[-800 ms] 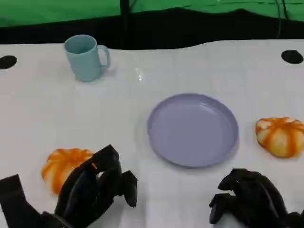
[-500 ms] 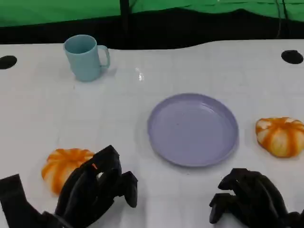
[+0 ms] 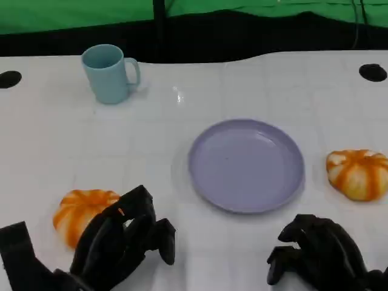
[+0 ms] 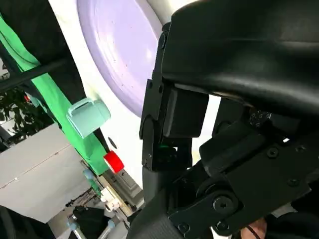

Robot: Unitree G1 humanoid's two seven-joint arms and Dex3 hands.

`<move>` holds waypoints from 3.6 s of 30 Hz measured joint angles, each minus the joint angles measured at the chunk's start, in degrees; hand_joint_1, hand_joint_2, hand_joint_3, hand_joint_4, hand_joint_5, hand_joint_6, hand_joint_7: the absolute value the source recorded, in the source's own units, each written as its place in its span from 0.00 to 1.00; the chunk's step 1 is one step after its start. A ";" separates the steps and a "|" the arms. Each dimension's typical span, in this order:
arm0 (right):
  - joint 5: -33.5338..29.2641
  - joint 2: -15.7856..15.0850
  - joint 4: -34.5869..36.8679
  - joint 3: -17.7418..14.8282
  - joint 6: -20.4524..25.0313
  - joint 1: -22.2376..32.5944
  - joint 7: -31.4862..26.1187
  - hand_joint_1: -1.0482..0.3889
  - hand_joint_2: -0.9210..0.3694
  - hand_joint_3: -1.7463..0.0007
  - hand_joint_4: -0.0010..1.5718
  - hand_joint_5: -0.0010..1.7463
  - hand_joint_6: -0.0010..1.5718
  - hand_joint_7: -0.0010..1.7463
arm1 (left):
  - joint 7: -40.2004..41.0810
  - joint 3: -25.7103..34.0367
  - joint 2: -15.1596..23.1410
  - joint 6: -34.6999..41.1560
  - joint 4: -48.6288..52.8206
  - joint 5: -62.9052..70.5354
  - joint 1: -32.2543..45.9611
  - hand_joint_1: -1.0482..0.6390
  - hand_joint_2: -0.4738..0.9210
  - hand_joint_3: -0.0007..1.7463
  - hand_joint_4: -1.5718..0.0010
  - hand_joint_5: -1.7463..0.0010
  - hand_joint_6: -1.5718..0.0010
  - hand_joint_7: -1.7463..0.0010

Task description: Grasp the bread from the table and place it into the plate.

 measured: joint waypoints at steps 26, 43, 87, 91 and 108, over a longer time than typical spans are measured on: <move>-0.02 0.09 0.33 0.04 -0.13 -0.25 -0.03 0.01 0.16 1.00 0.99 0.44 1.00 0.21 | 5.38 -1.20 18.60 -5.87 -16.03 21.13 -1.21 0.20 1.00 0.07 0.78 0.60 0.76 1.00; 0.00 0.06 0.59 -0.01 -0.47 -0.30 -0.02 0.01 0.16 1.00 0.98 0.45 1.00 0.22 | 12.56 -7.88 33.02 2.43 -34.50 54.79 -0.10 0.17 1.00 0.04 0.80 0.94 0.85 1.00; -0.15 0.05 0.31 0.09 -0.54 -0.24 -0.48 0.02 0.15 1.00 0.98 0.46 1.00 0.22 | 39.69 -30.29 28.33 1.52 11.79 85.29 -21.59 0.39 1.00 0.16 0.64 0.10 0.38 0.96; -0.14 0.07 0.31 0.11 -0.53 -0.25 -0.53 0.02 0.15 1.00 0.98 0.46 1.00 0.22 | 41.77 -30.75 28.34 0.65 13.29 84.06 -22.25 0.41 1.00 0.26 0.62 0.02 0.58 0.34; -0.14 0.60 2.35 0.10 -1.03 -1.26 -0.29 0.02 0.15 0.99 0.98 0.45 1.00 0.22 | 60.11 -29.31 27.78 -10.38 19.18 77.20 -21.73 0.44 0.90 0.32 0.57 0.00 0.61 0.22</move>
